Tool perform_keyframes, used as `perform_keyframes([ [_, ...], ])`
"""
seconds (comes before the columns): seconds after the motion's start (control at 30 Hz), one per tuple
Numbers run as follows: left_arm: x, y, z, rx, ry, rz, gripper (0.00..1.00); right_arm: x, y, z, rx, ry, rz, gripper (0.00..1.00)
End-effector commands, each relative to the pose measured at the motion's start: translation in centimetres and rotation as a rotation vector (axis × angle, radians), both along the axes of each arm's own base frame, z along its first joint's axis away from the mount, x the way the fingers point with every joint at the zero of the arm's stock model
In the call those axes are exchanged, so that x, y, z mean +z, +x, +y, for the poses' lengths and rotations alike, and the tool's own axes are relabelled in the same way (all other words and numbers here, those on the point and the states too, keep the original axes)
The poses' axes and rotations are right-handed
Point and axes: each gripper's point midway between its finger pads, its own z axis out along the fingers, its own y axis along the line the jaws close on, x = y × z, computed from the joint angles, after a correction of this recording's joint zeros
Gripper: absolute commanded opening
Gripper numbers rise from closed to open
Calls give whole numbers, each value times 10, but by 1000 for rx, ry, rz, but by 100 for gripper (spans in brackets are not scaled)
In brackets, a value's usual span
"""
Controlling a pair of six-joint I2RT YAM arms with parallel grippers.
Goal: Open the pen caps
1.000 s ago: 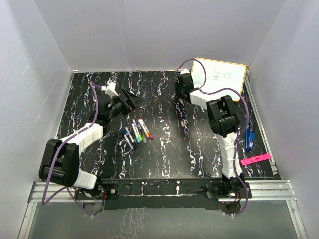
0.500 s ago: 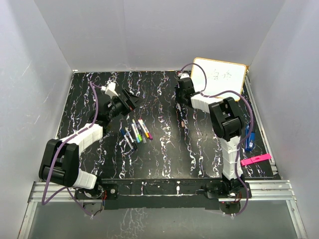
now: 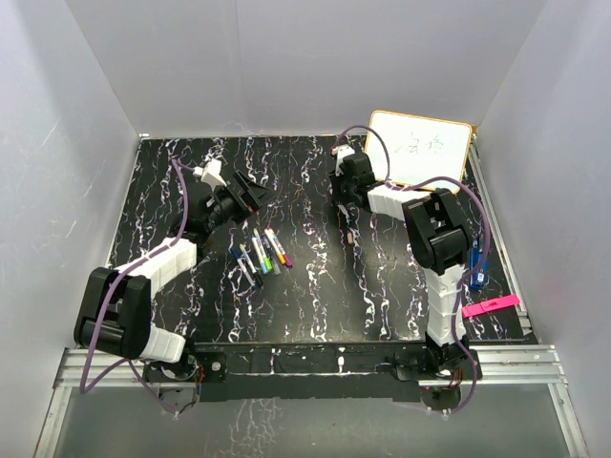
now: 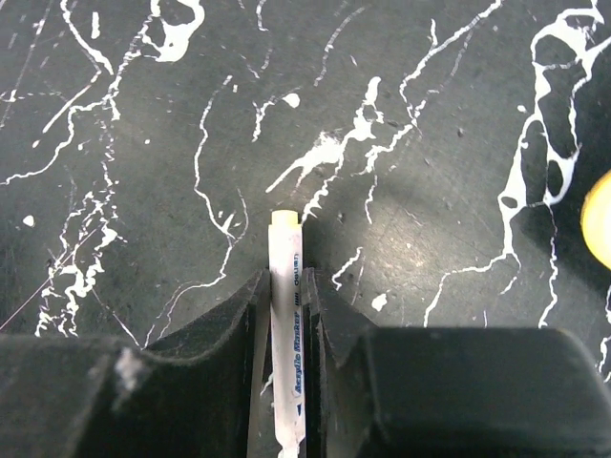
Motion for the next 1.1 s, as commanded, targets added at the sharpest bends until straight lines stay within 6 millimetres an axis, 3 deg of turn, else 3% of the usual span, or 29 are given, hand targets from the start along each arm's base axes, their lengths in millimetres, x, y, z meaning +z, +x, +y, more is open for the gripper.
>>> perform_keyframes([
  [0.0, 27, -2, -3, -27, -12, -73, 99, 24, 16, 15, 117, 1, -131, 18],
  [0.27, 19, -4, -1, -20, 5, -55, 99, 28, 26, 19, 162, 11, -157, 22],
  [0.43, 28, -7, 0, -16, 2, -77, 99, 31, 25, 18, 156, 15, -163, 32],
  [0.57, 31, -8, 1, -14, 5, -91, 99, 57, 24, 18, 143, 53, -234, 48],
  [0.77, 33, -8, 1, -13, 1, -96, 99, 86, 26, 20, 138, 79, -279, 52],
  [0.97, 41, -6, 0, -16, -27, -121, 99, 118, -3, 41, 174, 123, -232, 52],
  [1.07, 35, -2, 4, -7, -27, -78, 99, 119, -40, 75, 229, 129, -163, 52],
])
